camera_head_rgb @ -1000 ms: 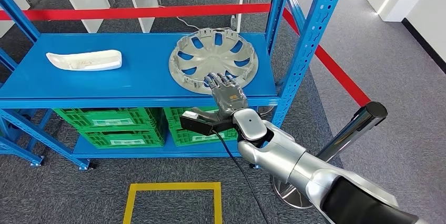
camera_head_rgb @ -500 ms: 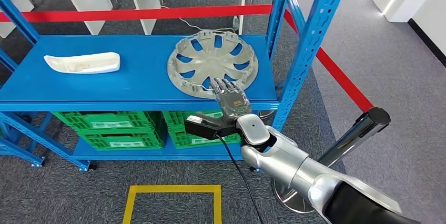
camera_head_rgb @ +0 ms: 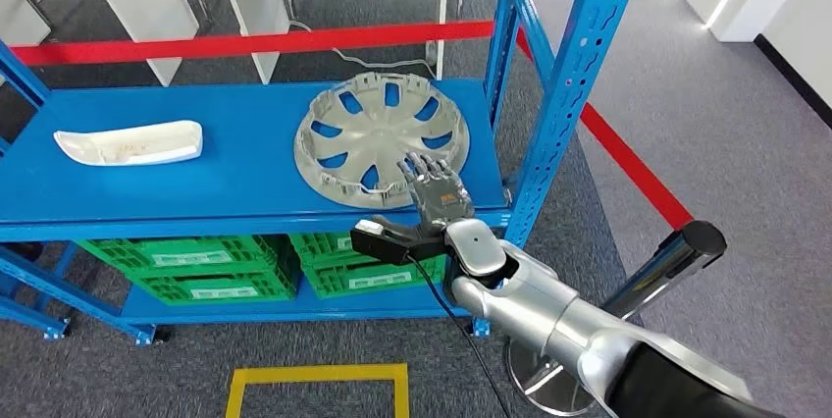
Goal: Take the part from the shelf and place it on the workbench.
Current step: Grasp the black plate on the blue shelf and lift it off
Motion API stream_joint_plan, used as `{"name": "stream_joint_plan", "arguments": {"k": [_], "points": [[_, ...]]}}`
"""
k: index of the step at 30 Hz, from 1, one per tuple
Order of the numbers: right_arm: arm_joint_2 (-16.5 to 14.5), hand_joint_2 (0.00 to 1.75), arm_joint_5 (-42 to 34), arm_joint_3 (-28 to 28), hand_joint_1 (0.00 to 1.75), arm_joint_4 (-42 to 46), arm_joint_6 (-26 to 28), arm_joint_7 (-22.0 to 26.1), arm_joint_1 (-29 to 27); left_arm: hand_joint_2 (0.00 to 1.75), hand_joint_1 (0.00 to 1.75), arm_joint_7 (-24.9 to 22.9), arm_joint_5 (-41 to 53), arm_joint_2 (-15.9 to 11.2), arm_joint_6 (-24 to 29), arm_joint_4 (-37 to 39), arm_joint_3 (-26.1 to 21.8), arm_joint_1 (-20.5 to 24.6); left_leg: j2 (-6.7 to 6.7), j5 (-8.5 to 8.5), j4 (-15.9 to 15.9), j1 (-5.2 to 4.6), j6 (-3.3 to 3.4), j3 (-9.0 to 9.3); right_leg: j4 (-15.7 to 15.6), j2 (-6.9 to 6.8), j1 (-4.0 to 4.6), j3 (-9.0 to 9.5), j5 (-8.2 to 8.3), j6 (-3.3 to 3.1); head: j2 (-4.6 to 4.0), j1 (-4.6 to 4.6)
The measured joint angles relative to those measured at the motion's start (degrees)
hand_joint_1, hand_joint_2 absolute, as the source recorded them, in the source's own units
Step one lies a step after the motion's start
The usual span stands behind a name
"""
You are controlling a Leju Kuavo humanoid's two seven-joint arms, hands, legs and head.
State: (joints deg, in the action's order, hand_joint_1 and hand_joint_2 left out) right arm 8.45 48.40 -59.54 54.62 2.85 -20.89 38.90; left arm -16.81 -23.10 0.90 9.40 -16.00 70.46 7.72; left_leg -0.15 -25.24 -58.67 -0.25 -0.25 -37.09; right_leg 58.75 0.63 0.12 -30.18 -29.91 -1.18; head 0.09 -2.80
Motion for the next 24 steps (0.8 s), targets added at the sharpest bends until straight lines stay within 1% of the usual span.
{"name": "stream_joint_plan", "arguments": {"k": [1,2,3,4,5,7,8,9,10,11,12,13,14,15,16,18,19,20,21,22,23,24], "points": [[0.0,0.00,0.0,0.0,0.00,0.0,0.0,0.0,0.0,0.00,0.00,0.0,0.0,0.0,0.0,0.0,0.0,0.0,-0.01,-0.29,0.4,-0.04,0.20,0.28,0.1,0.01,0.03,0.12,-0.03,0.39,0.00,0.03],[0.1,0.00,0.0,0.0,0.00,0.0,-0.1,-0.1,0.0,0.00,0.00,0.0,-0.1,0.0,0.0,0.0,0.0,-0.1,-0.02,0.04,0.5,0.08,0.42,0.71,0.5,-0.05,0.02,0.17,-0.09,0.72,0.00,0.06],[0.2,0.00,0.0,0.1,0.00,0.0,-0.1,-0.1,0.0,0.00,0.00,0.1,-0.1,0.0,0.0,0.0,0.0,-0.1,-0.03,-0.03,0.7,0.23,0.69,1.09,1.5,-0.11,0.04,-0.11,-0.11,1.01,0.00,0.02],[0.2,0.00,0.0,0.1,0.00,0.0,-0.1,-0.2,0.1,0.00,0.00,0.1,-0.1,0.0,0.0,0.0,0.0,0.0,-0.04,-0.18,0.8,0.39,0.95,1.48,3.3,-0.17,0.00,-1.05,-0.54,1.33,0.00,-0.09],[0.3,0.00,0.0,0.2,0.00,0.0,-0.1,-0.2,0.2,0.00,0.00,0.1,-0.1,0.0,0.1,0.0,0.0,0.1,-0.04,-0.40,0.9,0.52,1.16,1.80,6.1,-0.22,-0.08,-2.75,-1.48,1.64,0.00,-0.16],[0.5,0.00,0.0,0.2,0.00,0.0,-0.1,-0.2,0.1,0.00,0.00,0.1,-0.1,0.1,0.1,0.0,0.0,0.2,-0.04,-1.00,0.9,0.53,1.41,2.27,12.8,-0.27,-0.25,-7.33,-4.28,2.19,0.00,-0.32],[0.6,0.00,0.0,0.2,0.00,0.0,-0.1,-0.2,-0.2,0.00,0.00,0.1,-0.1,0.1,0.1,0.0,0.0,0.1,-0.05,-1.31,0.9,0.53,1.40,2.57,15.1,-0.28,-0.30,-9.21,-5.11,2.35,0.00,-0.32],[0.6,0.00,0.0,0.1,0.00,0.0,-0.1,-0.2,-0.4,0.00,0.00,0.1,-0.1,0.1,0.1,0.0,0.0,0.1,-0.06,-1.66,0.8,0.53,1.37,2.98,15.6,-0.28,-0.31,-10.24,-4.79,2.43,0.00,-0.33],[0.7,0.00,0.0,0.1,0.00,0.0,-0.1,-0.2,-0.5,0.00,0.00,0.1,-0.1,0.1,0.1,0.0,0.0,0.1,-0.08,-2.04,0.8,0.52,1.31,3.50,14.0,-0.29,-0.31,-10.20,-3.08,2.39,0.00,-0.33],[0.8,0.00,0.0,0.2,0.00,0.0,0.0,-0.2,-0.6,0.00,0.00,0.1,-0.1,0.1,0.1,0.0,0.0,0.0,-0.11,-2.44,0.8,0.49,1.21,4.11,10.6,-0.29,-0.28,-9.28,-0.37,2.24,0.00,-0.33],[0.9,0.00,0.0,0.2,0.00,0.0,0.0,-0.3,-0.6,0.00,0.00,0.1,-0.1,0.1,0.1,0.0,0.0,0.0,-0.11,-2.85,0.8,0.50,1.06,4.65,6.7,-0.29,-0.18,-7.95,2.34,1.94,0.00,-0.31],[1.0,0.00,0.0,0.2,0.00,0.0,0.0,-0.3,-0.6,0.00,0.00,0.1,-0.1,0.2,0.1,0.0,0.0,0.0,-0.11,-3.18,0.8,0.48,0.83,5.05,3.3,-0.31,0.01,-6.89,3.90,1.58,0.00,-0.18],[1.1,0.00,-0.1,0.2,0.00,0.0,0.0,-0.3,-0.6,0.00,0.00,0.1,-0.1,0.2,0.1,0.0,0.0,0.1,-0.09,-3.42,0.9,0.50,0.54,5.24,1.1,-0.33,0.23,-6.18,4.69,1.15,0.00,-0.09],[1.1,0.00,-0.1,0.2,0.00,0.0,0.1,-0.3,-0.7,0.00,0.00,0.1,-0.1,0.2,0.1,0.0,0.0,0.0,-0.06,-3.49,0.8,0.53,0.21,5.36,0.2,-0.32,0.42,-5.90,4.78,0.71,0.00,0.04],[1.2,0.00,-0.1,0.2,0.00,0.0,0.1,-0.3,-0.7,0.00,0.00,0.1,-0.1,0.2,0.1,0.0,0.0,0.0,-0.05,-3.42,0.6,0.52,-0.14,5.46,-0.1,-0.32,0.54,-5.82,4.55,0.29,0.00,0.11],[1.2,0.00,-0.2,0.4,0.00,0.1,0.2,-0.4,-0.7,0.00,0.00,0.1,-0.1,0.3,0.1,0.0,0.0,-0.1,-0.03,-3.66,-0.3,0.54,-0.76,5.52,-0.5,-0.30,0.30,-5.11,5.07,-0.43,0.00,0.13],[1.3,0.00,-0.2,0.4,0.00,0.2,0.3,-0.4,-0.7,0.00,0.00,0.1,-0.1,0.3,0.2,0.0,0.0,0.0,-0.03,-4.37,-1.5,0.56,-1.03,5.12,-0.6,-0.32,0.12,-4.74,5.04,-0.69,0.00,0.23],[1.3,0.00,-0.2,0.5,0.00,0.2,0.3,-0.4,-0.6,0.00,0.00,0.1,-0.1,0.3,0.2,0.0,0.0,0.0,-0.02,-5.67,-3.6,0.63,-1.32,4.16,-0.8,-0.33,-0.04,-4.43,5.03,-0.88,0.00,0.38],[1.3,0.00,-0.2,0.5,0.00,0.2,0.3,-0.4,-0.7,0.00,0.00,0.1,-0.2,0.3,0.3,0.0,0.0,0.1,-0.02,-7.32,-6.7,0.74,-1.61,2.62,-0.8,-0.33,-0.10,-4.27,4.91,-1.00,0.00,0.51],[1.3,0.00,-0.2,0.5,0.00,0.2,0.3,-0.4,-0.8,0.00,0.00,0.1,-0.2,0.3,0.3,0.0,0.0,0.0,-0.02,-8.99,-10.3,0.85,-1.84,0.65,-0.8,-0.33,-0.13,-4.20,4.79,-1.08,0.00,0.61],[1.3,0.00,-0.2,0.5,0.00,0.2,0.3,-0.5,-1.1,0.00,0.00,0.1,-0.2,0.2,0.4,0.0,0.0,0.0,-0.02,-10.06,-13.2,0.97,-2.03,-1.16,-0.8,-0.31,-0.14,-4.13,4.67,-1.09,0.00,0.63],[1.3,0.00,-0.2,0.5,0.00,0.2,0.3,-0.5,-1.3,0.00,0.00,0.1,-0.3,0.2,0.4,0.0,0.0,-0.1,-0.02,-10.11,-14.6,1.07,-2.16,-2.30,-0.7,-0.28,-0.18,-4.05,4.54,-1.02,0.00,0.62]]}}
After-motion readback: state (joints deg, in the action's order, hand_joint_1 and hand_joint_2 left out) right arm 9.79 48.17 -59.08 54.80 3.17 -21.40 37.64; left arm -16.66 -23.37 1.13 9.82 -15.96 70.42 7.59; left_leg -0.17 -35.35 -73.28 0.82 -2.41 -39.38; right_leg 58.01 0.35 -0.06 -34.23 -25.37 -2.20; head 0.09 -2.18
